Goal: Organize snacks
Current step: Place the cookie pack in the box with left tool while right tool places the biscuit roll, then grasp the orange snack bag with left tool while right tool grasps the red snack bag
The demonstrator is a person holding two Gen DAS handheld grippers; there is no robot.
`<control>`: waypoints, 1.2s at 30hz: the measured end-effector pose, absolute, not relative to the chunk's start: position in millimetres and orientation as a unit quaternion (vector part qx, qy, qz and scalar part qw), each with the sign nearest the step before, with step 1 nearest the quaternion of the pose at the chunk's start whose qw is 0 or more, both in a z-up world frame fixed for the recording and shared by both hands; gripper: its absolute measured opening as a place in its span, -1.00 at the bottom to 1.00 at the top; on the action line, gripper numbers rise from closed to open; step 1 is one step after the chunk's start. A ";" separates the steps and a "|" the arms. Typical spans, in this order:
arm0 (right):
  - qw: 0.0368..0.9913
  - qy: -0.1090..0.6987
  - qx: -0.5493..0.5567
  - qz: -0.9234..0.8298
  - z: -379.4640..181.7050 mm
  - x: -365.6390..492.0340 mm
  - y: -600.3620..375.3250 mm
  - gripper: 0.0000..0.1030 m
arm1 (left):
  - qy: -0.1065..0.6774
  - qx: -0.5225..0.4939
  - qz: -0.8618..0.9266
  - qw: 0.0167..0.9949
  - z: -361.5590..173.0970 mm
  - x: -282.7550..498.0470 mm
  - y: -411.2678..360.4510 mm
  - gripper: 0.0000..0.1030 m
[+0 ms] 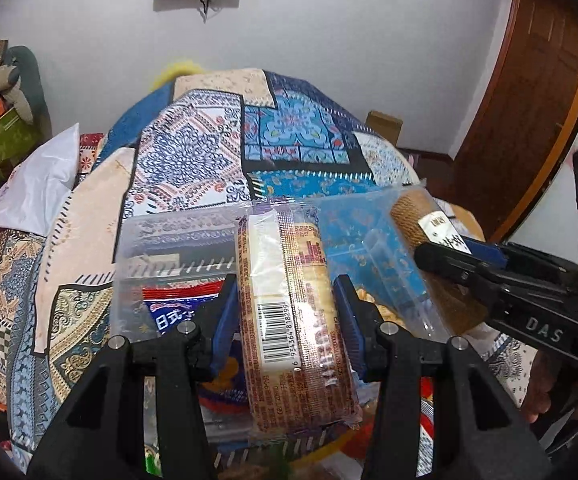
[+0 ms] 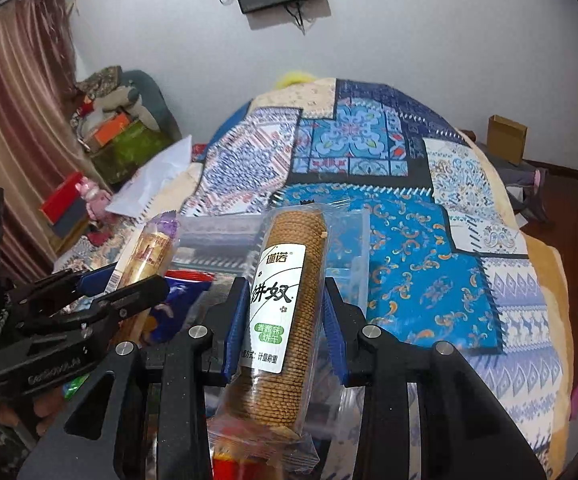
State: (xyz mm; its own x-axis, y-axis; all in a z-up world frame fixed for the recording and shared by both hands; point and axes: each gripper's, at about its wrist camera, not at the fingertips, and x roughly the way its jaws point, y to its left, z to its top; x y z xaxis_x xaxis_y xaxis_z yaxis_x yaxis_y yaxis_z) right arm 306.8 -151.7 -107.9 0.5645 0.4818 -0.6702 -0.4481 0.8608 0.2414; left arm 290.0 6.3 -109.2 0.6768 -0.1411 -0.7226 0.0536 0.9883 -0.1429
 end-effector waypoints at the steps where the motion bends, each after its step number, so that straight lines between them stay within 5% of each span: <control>1: 0.883 0.390 0.021 0.261 -110.6 309.7 -151.5 -0.36 | 0.401 -0.053 -0.053 0.913 -111.2 292.0 5.0 -0.09; 10: 0.878 0.409 0.006 0.249 -125.9 317.5 -150.0 -0.29 | 0.428 -0.053 -0.047 0.901 -125.1 308.0 2.0 -0.08; 14: 0.879 0.411 -0.008 0.243 -125.3 316.9 -148.6 -0.29 | 0.419 -0.053 -0.045 0.905 -120.7 302.6 1.2 0.17; 36: 0.897 0.350 0.001 0.269 -64.6 225.0 -171.1 0.17 | 0.354 -0.039 -0.024 0.934 -56.7 195.6 20.8 0.55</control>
